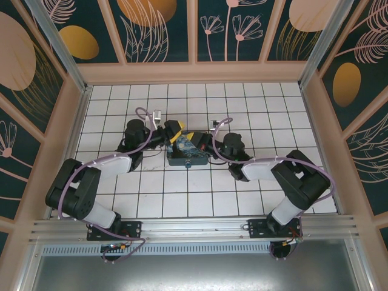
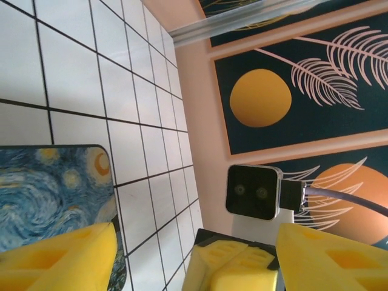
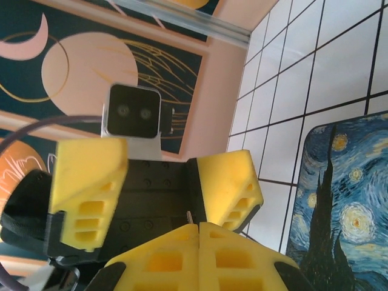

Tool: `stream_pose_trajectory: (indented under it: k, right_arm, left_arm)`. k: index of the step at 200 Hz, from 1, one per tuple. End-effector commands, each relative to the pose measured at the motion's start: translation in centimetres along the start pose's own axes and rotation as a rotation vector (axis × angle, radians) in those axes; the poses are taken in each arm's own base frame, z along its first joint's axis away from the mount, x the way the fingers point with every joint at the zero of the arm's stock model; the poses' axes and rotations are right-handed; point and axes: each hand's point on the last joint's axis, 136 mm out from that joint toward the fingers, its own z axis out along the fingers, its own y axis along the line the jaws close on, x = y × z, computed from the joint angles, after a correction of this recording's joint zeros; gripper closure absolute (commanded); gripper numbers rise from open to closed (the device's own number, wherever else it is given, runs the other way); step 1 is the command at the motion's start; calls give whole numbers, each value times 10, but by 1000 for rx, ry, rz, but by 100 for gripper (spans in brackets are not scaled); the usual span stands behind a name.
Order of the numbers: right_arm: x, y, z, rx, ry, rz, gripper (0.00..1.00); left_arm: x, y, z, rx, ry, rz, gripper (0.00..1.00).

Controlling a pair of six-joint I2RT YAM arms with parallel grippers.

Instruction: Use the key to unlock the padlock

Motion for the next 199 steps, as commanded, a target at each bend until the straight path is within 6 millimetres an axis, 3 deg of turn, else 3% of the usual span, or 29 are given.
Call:
stream_pose_trajectory:
  k: [1,77,126,199]
  right_arm:
    - [-9,18,-7,-55,-72,41,100]
    - [-4,26,8,-89,-87,103,100]
    - [-2,27,22,-108,-75,124,100]
    - [1,26,28,-116,-63,136,100]
  left_arm:
    - [-7,-9,-6,37,-71,-18,36]
    - [-6,-11,-10,100,-98,-79,59]
    - [-4,-11,-13,102,-95,-81,62]
    - [-3,-8,-12,97,-95,-81,74]
